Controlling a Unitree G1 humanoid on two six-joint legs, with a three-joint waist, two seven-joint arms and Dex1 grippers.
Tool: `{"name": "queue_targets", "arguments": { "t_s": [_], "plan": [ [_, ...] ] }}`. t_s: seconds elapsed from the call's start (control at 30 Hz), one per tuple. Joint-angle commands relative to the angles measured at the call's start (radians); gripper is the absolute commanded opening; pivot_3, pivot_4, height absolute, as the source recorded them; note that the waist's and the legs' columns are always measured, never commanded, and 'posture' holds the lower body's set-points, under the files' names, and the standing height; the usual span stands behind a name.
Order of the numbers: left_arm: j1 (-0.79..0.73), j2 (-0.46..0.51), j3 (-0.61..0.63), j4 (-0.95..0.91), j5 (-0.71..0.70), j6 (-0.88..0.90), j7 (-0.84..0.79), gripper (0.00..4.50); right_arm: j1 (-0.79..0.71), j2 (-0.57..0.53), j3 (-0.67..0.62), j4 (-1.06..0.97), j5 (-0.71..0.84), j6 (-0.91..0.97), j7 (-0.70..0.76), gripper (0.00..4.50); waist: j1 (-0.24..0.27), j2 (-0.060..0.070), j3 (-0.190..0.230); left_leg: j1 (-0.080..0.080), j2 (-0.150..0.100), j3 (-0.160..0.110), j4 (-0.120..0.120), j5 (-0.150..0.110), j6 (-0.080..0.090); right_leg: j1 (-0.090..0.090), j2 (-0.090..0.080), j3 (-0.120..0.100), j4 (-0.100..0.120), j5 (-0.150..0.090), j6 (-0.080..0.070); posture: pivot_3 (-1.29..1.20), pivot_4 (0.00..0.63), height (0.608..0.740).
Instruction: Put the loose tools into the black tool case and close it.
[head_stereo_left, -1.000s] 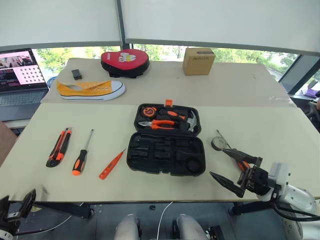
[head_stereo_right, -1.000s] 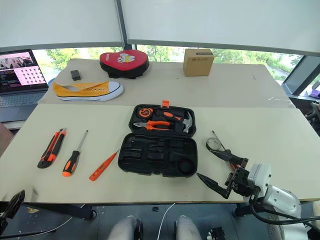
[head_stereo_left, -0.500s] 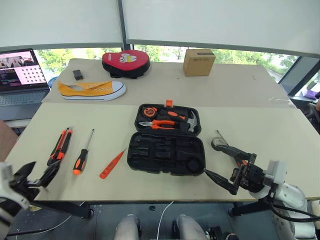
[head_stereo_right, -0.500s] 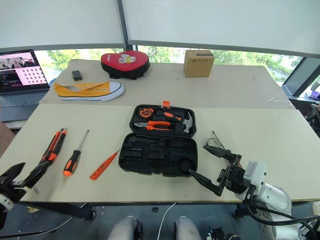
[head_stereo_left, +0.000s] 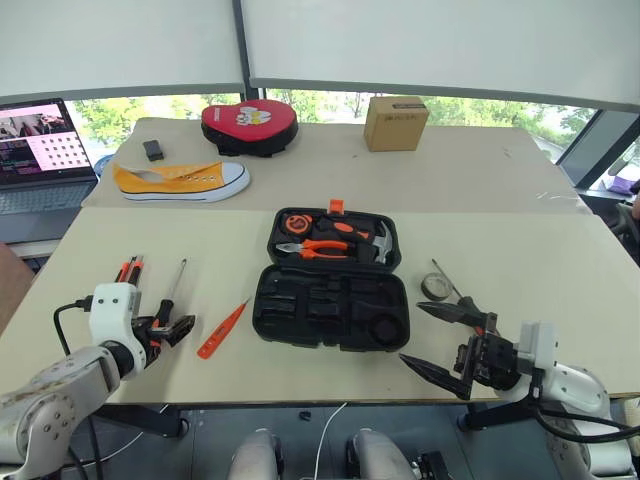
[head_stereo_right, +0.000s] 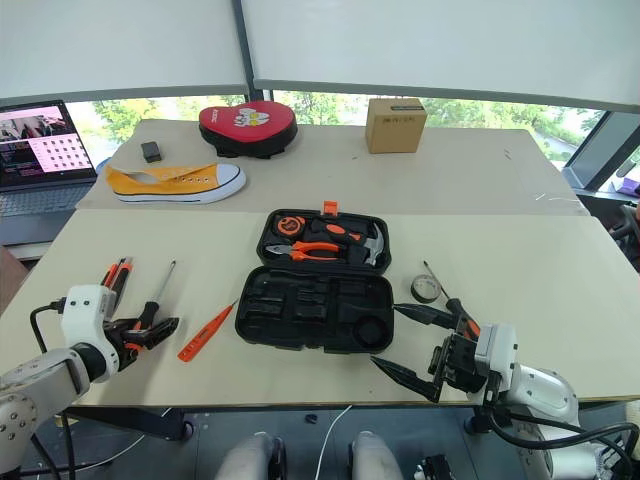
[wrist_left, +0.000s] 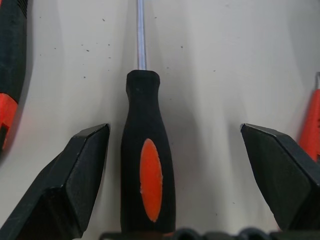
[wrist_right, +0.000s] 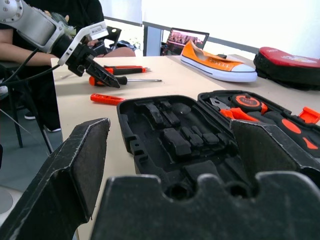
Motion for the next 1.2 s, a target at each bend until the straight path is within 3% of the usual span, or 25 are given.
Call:
{"name": "queue_targets", "arguments": {
  "t_s": [0.03,0.07,0.23,0.27,0.5,0.63,0.73,0.9,1.2],
  "plan": [
    [0.009,0.014,-0.018,-0.011,0.03,0.033,-0.012,3.28,0.009,0.005,-0.028,0.0,0.0,-0.036,0.012,4.5,0.0,0.001,0.0,0.0,0.0,0.0,0.0,0.0,0.0,0.0,0.0,0.0,0.0,0.0,0.0,0.0,0.15,0.74],
    [0.006,0.01,-0.016,-0.005,0.041,0.032,-0.01,3.05,0.008,0.007,-0.028,0.005,0.001,-0.036,0.013,4.5,0.0,0.001,0.0,0.0,0.0,0.0,0.0,0.0,0.0,0.0,0.0,0.0,0.0,0.0,0.0,0.0,0.15,0.74],
    [0.011,0.018,-0.001,0.023,0.088,0.0,-0.053,1.07,-0.009,0.007,-0.034,0.026,-0.009,-0.051,0.015,4.5,0.0,0.002,0.0,0.0,0.0,0.0,0.0,0.0,0.0,0.0,-0.001,0.001,0.0,0.0,0.0,0.0,0.15,0.74],
    [0.018,0.019,0.008,0.025,0.098,-0.022,-0.07,0.86,-0.011,0.009,-0.047,0.031,-0.007,-0.051,0.002,4.5,0.0,0.002,0.0,0.0,0.0,0.0,0.0,0.0,0.0,0.0,-0.001,0.001,0.0,0.0,0.0,0.0,0.15,0.74],
    [-0.03,0.083,0.041,0.069,0.203,-0.439,-0.388,0.87,-0.016,-0.002,-0.105,0.043,-0.012,-0.056,-0.03,4.5,0.004,0.001,0.0,-0.002,0.0,0.001,0.0,0.0,0.0,-0.002,-0.001,0.0,-0.001,0.0,-0.001,0.0,0.15,0.74],
    [-0.199,0.18,-0.092,0.1,0.205,-0.547,-0.644,0.87,-0.002,-0.024,-0.131,0.037,-0.029,-0.044,-0.041,4.5,0.023,0.001,0.0,-0.003,0.0,0.004,0.0,-0.001,-0.003,-0.002,-0.002,-0.001,-0.002,-0.001,-0.005,0.0,0.15,0.74],
    [-0.382,0.213,-0.331,0.169,0.385,-0.756,-0.816,0.87,0.0,-0.03,-0.166,0.017,-0.026,-0.024,-0.089,4.5,0.025,0.004,0.001,-0.003,-0.003,0.006,0.0,-0.002,-0.004,-0.001,-0.003,0.0,-0.003,0.0,-0.002,0.0,0.15,0.74],
    [-0.666,0.137,-0.633,0.379,0.572,-0.906,-1.019,0.87,0.026,-0.042,-0.201,-0.004,-0.048,-0.003,-0.145,4.5,0.019,0.004,0.001,-0.006,-0.003,0.007,0.001,0.001,0.0,-0.002,0.001,0.0,-0.003,0.002,0.002,0.0,0.15,0.74],
    [-0.942,-0.027,-0.826,0.825,0.814,-1.191,-1.112,0.87,0.066,-0.036,-0.23,-0.09,-0.013,0.077,-0.232,4.5,0.014,0.005,0.002,-0.009,-0.002,0.004,0.003,0.001,0.0,-0.003,0.004,0.001,-0.002,0.002,0.004,0.0,0.15,0.74]
  ]
}}
